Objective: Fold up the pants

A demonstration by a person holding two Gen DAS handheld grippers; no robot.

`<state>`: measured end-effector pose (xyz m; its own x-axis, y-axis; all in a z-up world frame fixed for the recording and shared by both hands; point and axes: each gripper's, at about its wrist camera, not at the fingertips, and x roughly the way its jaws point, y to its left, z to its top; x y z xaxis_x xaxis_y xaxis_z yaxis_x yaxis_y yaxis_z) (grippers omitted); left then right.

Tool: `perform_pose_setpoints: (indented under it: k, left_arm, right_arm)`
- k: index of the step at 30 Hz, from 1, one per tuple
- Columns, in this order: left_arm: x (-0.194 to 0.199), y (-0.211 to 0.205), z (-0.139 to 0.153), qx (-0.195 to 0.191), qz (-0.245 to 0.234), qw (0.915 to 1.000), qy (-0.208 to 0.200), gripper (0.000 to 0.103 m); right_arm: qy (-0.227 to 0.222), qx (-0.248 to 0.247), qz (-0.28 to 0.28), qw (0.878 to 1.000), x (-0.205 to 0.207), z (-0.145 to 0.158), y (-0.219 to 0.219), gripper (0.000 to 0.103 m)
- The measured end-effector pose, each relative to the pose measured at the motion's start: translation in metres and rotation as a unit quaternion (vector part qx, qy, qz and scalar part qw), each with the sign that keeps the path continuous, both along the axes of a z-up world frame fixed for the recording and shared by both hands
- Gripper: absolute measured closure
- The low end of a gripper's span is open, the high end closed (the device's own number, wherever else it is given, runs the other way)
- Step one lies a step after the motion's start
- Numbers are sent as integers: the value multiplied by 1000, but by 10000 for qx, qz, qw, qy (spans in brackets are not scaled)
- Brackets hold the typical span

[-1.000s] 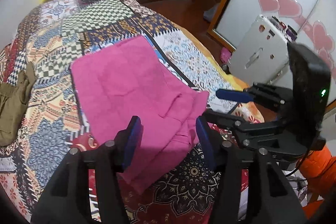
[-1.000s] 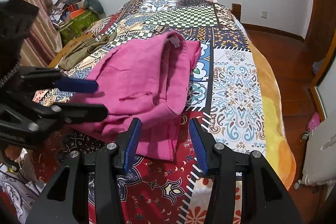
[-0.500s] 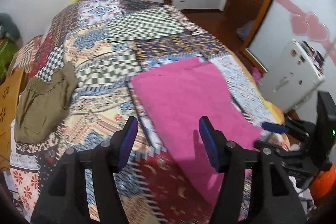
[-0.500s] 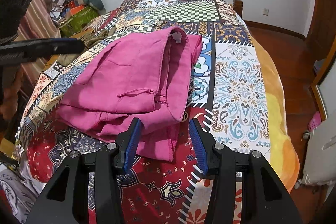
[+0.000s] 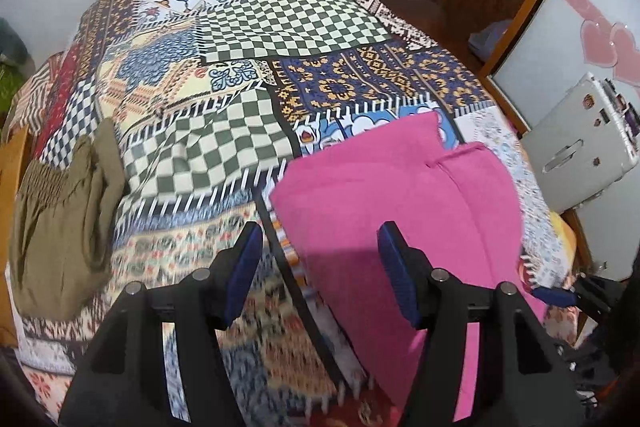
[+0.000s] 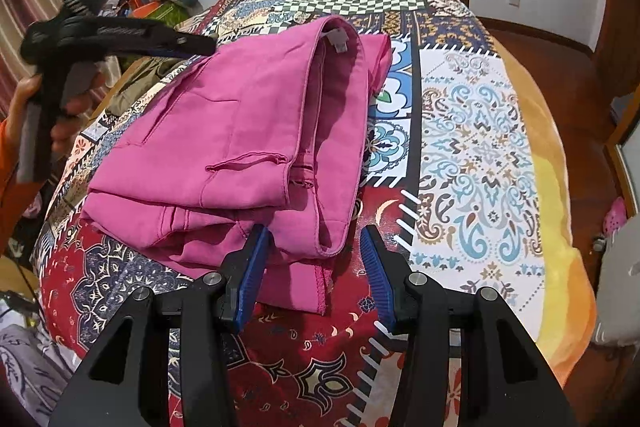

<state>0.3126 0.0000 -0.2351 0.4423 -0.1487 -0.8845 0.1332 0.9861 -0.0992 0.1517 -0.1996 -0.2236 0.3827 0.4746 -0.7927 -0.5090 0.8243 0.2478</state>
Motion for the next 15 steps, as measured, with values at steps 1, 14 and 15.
perform_pose_setpoints:
  k: [1, 14, 15]
  left_arm:
    - [6, 0, -3, -6, -5, 10000, 25, 43]
    - [24, 1, -28, -78, -415, 9991, -59, 81]
    - [21, 2, -27, -26, -409, 9991, -121, 82]
  right_arm:
    - [15, 1, -3, 10000, 0, -1, 0, 57]
    - [28, -70, -59, 10000, 18, -7, 5, 55]
    - [11, -89, -69, 9999, 20, -7, 5, 55]
